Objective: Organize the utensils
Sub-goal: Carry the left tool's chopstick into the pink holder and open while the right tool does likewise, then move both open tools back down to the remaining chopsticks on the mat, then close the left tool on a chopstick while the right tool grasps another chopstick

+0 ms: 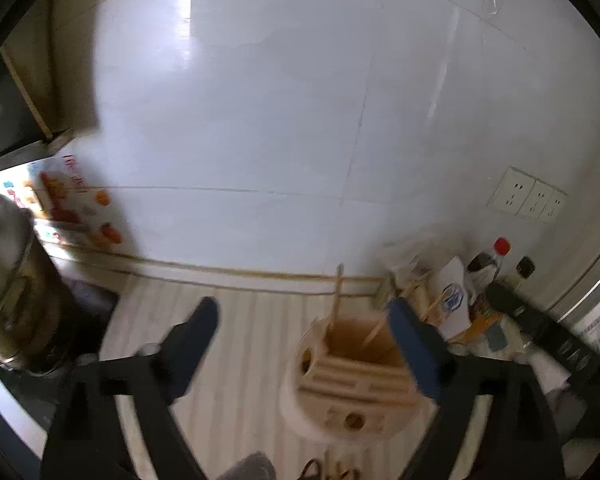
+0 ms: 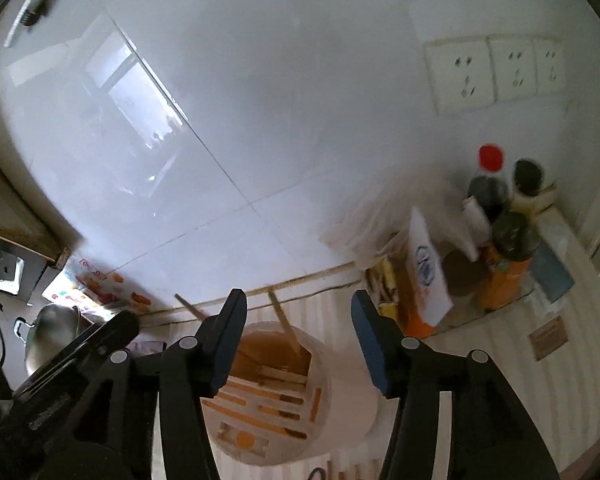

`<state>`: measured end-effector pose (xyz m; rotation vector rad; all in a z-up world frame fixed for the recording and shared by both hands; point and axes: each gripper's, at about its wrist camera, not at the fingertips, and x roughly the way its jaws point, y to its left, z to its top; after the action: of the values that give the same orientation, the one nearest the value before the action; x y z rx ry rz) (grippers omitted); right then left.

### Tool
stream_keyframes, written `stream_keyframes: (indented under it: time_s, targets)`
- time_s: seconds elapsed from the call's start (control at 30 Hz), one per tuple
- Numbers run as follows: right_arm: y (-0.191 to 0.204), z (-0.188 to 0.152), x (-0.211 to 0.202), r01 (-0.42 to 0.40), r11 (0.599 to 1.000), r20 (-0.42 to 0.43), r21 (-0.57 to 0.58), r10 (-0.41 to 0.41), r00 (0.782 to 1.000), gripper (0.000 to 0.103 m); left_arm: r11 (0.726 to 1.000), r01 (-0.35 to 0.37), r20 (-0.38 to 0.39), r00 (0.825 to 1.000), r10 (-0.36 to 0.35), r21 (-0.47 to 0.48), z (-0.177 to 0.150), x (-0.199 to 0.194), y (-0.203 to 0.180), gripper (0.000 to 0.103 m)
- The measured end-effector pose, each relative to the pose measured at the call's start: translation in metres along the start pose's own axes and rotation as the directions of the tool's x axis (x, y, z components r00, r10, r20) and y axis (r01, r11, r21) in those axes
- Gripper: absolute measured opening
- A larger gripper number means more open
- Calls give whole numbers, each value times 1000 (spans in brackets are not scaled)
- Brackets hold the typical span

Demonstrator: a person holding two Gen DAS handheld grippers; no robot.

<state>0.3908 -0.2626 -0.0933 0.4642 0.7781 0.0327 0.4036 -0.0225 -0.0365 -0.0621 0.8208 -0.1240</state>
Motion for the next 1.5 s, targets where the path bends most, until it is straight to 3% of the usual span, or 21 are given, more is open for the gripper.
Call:
stream_keyframes:
  time_s: [0.17,0.23,0.37,0.53,0.67,0.77,0.83,0.97,1.07,1.1,1.13,1.17,1.2,1.27,1.4,1.43,1.5]
  targets:
    - [2,-7,-41,52,999,72,-4,-52,996,74,998,-65,2,998,65,23,-21,-19,16,103]
    - [0,-16,-55,71,997,105,-7,-70,992,91,998,-65,-14,998,66,14,-32,-21,25,103]
    - [-1,-39,-65,124,991,133,-53,-116,984,95,994,-109,-90,990,108,4,-70,-10,40,103]
    - [-21,-95,-43,190,980,-27,-66,-192,981,95,988,-153,-237,959,156,34,-131,22,49,103]
    - [-45,-140,-15,214,976,-191,-46,-218,957,94,984,-160,-369,913,176,74,-184,55,51,103]
    - [-64,-176,16,216,975,-338,-43,-218,915,77,979,-163,-441,875,201,122,-218,77,47,103]
    - [-76,-202,40,222,973,-439,-56,-224,870,56,977,-157,-479,853,206,142,-233,87,47,103]
    - [-85,-239,64,220,972,-529,-85,-231,817,52,975,-142,-543,812,213,171,-262,103,41,103]
    - [-88,-258,81,196,975,-580,-100,-217,785,45,978,-112,-569,799,194,176,-273,110,34,100]
    - [-89,-266,86,182,977,-596,-114,-214,774,35,980,-94,-577,797,178,174,-276,111,31,92]
    - [-90,-269,89,180,976,-604,-121,-216,767,19,982,-72,-587,794,161,172,-279,112,27,88]
    - [-93,-273,90,190,973,-614,-130,-230,755,13,985,-37,-606,784,133,168,-284,115,19,79]
    - [-96,-271,85,210,967,-588,-143,-253,768,6,986,-17,-620,775,118,165,-286,117,14,72]
    - [-108,-268,77,241,962,-583,-127,-269,767,6,988,31,-644,761,76,153,-292,122,-1,69]
    - [-137,-255,63,300,948,-581,-109,-306,754,6,982,83,-667,743,54,172,-302,131,-24,47]
    - [-144,-251,60,308,945,-584,-107,-311,750,6,977,82,-665,743,73,199,-305,132,-29,48]
    - [-153,-247,56,308,946,-591,-100,-306,747,6,965,100,-642,762,81,241,-305,130,-41,28]
